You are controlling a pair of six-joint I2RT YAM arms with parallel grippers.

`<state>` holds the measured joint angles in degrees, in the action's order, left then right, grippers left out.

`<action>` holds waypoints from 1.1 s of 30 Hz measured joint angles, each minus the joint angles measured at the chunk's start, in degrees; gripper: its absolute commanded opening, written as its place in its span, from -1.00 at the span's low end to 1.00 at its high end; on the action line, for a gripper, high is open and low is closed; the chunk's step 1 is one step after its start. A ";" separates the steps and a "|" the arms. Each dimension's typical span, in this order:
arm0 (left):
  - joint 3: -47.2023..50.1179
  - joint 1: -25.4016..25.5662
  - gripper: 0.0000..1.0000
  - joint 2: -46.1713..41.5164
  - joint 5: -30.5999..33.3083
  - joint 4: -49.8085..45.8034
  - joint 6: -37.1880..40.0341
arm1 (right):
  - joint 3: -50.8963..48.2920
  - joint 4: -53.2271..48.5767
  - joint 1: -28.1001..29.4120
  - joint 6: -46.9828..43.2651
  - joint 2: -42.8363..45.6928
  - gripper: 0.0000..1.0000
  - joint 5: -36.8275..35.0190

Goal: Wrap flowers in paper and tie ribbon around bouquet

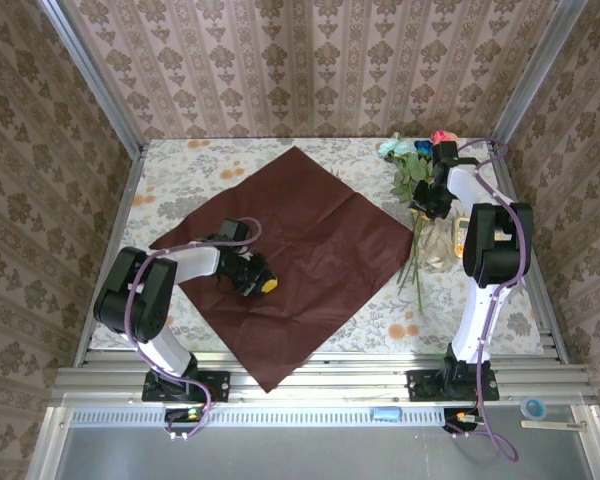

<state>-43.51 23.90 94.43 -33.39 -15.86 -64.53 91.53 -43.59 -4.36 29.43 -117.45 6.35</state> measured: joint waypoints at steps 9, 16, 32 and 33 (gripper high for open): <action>0.13 -0.44 -0.90 -0.44 0.55 -0.39 0.24 | -0.02 0.20 -1.18 -1.86 -0.44 -0.44 -1.70; -0.52 -0.55 -0.91 -0.44 0.85 -1.70 1.03 | 0.02 0.31 -1.22 -2.49 -3.93 -0.51 -1.73; -1.81 -0.74 -0.91 -1.09 1.25 -3.65 1.97 | 1.53 0.83 -0.37 -5.49 -4.87 -0.95 -4.74; -1.81 -0.74 -0.92 -1.09 1.25 -3.65 1.99 | 1.53 0.83 -0.22 -5.60 -4.70 -0.96 -5.11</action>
<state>-45.32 23.16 93.34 -32.14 -19.51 -62.54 93.06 -42.76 -4.58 23.83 -122.15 1.23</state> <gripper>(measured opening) 0.050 0.077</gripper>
